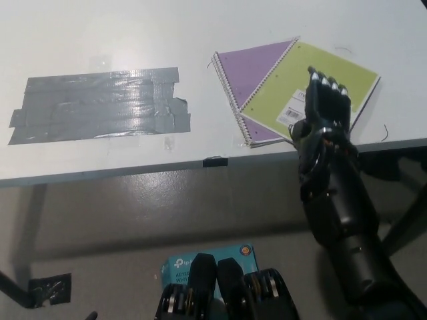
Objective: The robot uses its right hand to align two notebooks stacked together until they are fully overlapped
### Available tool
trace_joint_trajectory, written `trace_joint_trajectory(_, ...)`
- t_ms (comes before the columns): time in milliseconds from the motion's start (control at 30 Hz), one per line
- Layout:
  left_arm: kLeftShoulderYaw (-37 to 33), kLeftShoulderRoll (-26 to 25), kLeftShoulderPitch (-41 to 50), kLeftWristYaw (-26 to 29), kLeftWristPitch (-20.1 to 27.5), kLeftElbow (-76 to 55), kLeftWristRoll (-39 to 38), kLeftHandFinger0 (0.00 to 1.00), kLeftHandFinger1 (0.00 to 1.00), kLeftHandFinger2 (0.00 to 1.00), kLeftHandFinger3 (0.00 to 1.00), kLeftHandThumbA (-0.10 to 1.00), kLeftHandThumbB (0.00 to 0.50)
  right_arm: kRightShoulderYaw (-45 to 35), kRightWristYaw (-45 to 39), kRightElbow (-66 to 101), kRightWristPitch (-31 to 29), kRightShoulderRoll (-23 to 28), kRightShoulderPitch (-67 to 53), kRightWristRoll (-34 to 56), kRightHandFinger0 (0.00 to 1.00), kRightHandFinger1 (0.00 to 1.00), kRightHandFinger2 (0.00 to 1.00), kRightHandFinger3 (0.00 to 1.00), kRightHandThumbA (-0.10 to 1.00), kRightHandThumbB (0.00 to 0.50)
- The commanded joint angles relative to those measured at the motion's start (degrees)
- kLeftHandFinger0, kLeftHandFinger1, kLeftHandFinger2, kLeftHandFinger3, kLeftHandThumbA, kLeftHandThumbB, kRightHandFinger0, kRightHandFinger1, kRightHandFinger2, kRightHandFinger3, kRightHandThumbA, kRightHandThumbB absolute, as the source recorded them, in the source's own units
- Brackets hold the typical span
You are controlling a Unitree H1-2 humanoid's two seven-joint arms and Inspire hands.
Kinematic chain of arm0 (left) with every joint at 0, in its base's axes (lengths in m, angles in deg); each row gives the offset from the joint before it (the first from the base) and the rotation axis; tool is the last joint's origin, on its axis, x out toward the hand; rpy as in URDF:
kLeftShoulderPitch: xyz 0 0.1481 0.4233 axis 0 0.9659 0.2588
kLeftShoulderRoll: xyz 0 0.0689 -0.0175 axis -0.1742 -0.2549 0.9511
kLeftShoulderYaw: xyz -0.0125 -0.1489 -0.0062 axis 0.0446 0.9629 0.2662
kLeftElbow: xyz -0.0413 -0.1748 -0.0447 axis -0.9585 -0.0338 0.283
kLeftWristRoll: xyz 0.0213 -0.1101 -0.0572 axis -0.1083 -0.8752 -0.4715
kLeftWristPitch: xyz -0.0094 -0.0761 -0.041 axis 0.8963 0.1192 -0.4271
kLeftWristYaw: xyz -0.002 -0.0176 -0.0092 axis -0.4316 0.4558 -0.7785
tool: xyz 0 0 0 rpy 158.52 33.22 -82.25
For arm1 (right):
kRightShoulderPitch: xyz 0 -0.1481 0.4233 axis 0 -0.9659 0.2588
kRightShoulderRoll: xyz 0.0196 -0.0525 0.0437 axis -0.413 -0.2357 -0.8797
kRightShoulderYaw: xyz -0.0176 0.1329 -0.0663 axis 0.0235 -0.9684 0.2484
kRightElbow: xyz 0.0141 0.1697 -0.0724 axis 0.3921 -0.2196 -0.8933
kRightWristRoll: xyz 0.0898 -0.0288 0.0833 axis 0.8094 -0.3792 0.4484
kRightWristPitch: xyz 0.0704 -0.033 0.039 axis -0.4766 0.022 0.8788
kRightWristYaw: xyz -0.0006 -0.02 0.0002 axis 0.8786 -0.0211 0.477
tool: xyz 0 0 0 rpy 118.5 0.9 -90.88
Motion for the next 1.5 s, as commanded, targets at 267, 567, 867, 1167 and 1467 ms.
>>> trace_joint_trajectory(267, 0.6, 0.2, 0.4, -3.2, 3.1, 0.8, -2.6, 0.59, 0.56, 0.67, 1.00, 1.00, 0.500, 3.1, 5.8, -1.5, 0.4, 1.6, -5.3, 5.5, 1.00, 1.00, 1.00, 1.00, 1.00, 0.260)
trace_joint_trajectory(567, 0.6, -0.1, 0.3, -4.6, 2.2, -0.2, -3.7, 0.62, 0.62, 0.72, 1.00, 1.00, 0.500, 19.9, -1.7, -2.5, -3.2, 9.2, -6.5, 4.1, 1.00, 1.00, 1.00, 1.00, 1.00, 0.282)
trace_joint_trajectory(867, 0.4, -0.5, 0.4, -5.7, 2.3, 0.1, -4.2, 0.63, 0.64, 0.73, 1.00, 1.00, 0.500, 27.7, -5.9, -2.1, -6.9, 13.7, -7.2, 8.5, 1.00, 1.00, 1.00, 1.00, 1.00, 0.332)
trace_joint_trajectory(1167, 0.4, -0.3, 0.3, -5.5, 2.3, 0.5, -4.2, 0.61, 0.64, 0.74, 1.00, 1.00, 0.500, 29.9, -9.8, -0.7, -7.7, 13.9, -9.2, 12.0, 1.00, 1.00, 1.00, 1.00, 1.00, 0.358)
trace_joint_trajectory(1467, 0.0, -0.6, 0.2, -6.0, 1.8, -0.4, -3.8, 0.64, 0.65, 0.75, 1.00, 1.00, 0.500, 31.5, -10.5, 0.0, -10.4, 12.7, -10.7, 14.7, 1.00, 1.00, 1.00, 1.00, 1.00, 0.340)
